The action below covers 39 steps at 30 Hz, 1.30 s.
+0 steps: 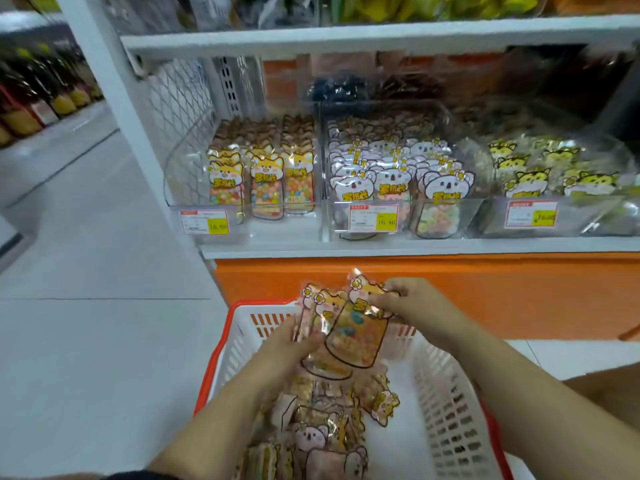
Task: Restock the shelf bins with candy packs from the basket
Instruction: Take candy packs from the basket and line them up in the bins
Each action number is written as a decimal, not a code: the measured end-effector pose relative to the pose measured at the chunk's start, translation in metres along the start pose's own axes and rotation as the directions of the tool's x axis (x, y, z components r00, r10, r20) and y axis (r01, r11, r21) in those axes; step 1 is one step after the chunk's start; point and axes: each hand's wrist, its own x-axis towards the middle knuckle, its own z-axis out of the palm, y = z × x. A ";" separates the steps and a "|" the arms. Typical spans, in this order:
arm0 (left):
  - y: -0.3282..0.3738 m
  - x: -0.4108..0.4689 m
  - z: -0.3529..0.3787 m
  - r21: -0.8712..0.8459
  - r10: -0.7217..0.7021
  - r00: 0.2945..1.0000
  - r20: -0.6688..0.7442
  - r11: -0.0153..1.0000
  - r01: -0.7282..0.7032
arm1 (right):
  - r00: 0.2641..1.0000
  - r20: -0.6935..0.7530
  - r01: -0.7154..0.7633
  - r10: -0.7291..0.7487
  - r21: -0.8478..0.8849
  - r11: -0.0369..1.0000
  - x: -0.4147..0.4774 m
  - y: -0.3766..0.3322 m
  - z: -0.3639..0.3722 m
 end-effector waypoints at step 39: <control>0.195 0.141 -0.125 0.313 0.161 0.987 -0.019 0.938 -0.147 | 0.838 -0.200 -0.010 -0.507 -0.935 0.353 0.169 -0.234 0.044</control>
